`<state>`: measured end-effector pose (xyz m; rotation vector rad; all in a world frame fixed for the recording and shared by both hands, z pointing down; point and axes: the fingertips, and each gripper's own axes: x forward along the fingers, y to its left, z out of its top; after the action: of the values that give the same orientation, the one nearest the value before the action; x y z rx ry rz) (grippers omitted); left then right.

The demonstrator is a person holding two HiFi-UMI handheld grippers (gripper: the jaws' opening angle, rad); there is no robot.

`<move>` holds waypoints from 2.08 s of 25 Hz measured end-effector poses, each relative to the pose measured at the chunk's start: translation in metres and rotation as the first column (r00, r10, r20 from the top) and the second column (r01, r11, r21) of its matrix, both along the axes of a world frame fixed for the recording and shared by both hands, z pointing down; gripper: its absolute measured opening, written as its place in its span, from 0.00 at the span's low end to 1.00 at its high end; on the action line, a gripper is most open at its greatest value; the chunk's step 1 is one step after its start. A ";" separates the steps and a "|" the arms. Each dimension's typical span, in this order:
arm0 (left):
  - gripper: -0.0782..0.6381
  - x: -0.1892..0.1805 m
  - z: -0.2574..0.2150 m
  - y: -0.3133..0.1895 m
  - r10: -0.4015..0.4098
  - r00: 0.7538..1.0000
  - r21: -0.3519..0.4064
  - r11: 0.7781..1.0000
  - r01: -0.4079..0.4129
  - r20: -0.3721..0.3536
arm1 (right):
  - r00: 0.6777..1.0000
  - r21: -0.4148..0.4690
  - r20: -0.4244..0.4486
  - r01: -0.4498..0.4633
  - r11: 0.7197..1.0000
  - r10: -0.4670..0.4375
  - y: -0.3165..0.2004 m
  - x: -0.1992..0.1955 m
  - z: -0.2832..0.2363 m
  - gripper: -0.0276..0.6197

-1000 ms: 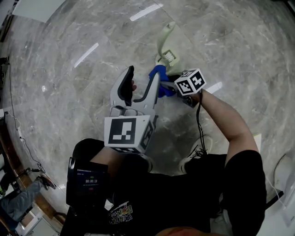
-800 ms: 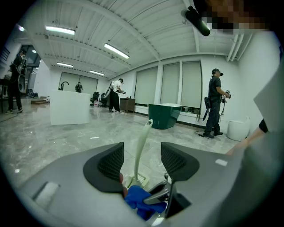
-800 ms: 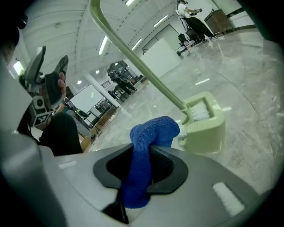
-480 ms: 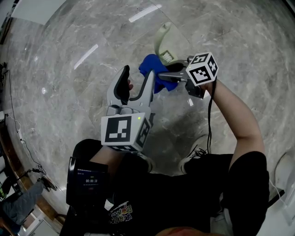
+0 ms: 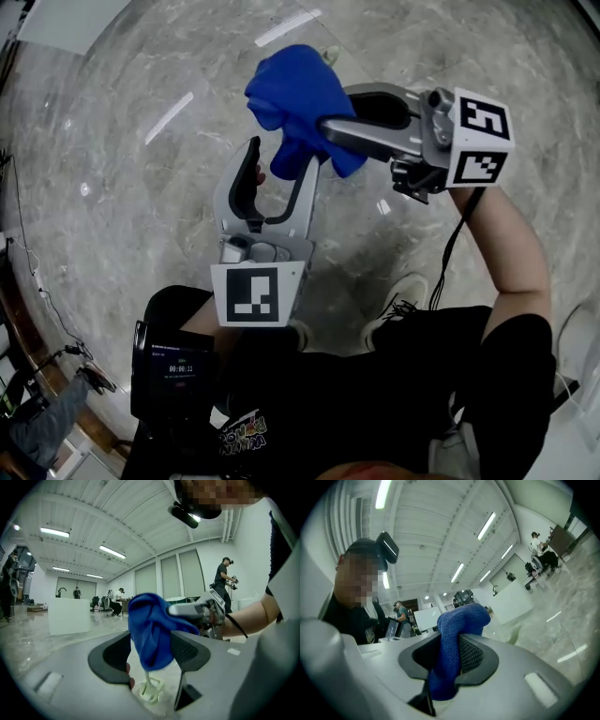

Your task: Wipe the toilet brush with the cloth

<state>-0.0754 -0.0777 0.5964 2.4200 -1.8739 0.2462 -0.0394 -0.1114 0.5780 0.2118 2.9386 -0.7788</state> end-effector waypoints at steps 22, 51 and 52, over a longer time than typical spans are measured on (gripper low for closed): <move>0.49 -0.029 -0.046 -0.004 -0.074 0.990 0.112 0.990 0.087 -0.119 | 0.901 -0.048 0.323 -0.292 0.955 0.291 -0.076 0.088 -0.104 0.20; 0.45 -0.050 0.073 -0.030 -0.189 0.978 -0.344 0.927 0.147 -0.093 | 0.687 0.585 -0.507 -0.169 0.793 0.520 -0.071 0.019 0.180 0.20; 0.45 -0.050 0.073 -0.031 -0.190 0.977 -0.345 0.927 0.147 -0.093 | 0.704 0.589 -0.481 -0.182 0.788 0.522 -0.072 0.019 0.165 0.20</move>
<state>-0.1251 -0.1083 0.6696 1.9916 -1.8012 0.3616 -0.0206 -0.1835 0.7427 -0.7549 3.5529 0.0344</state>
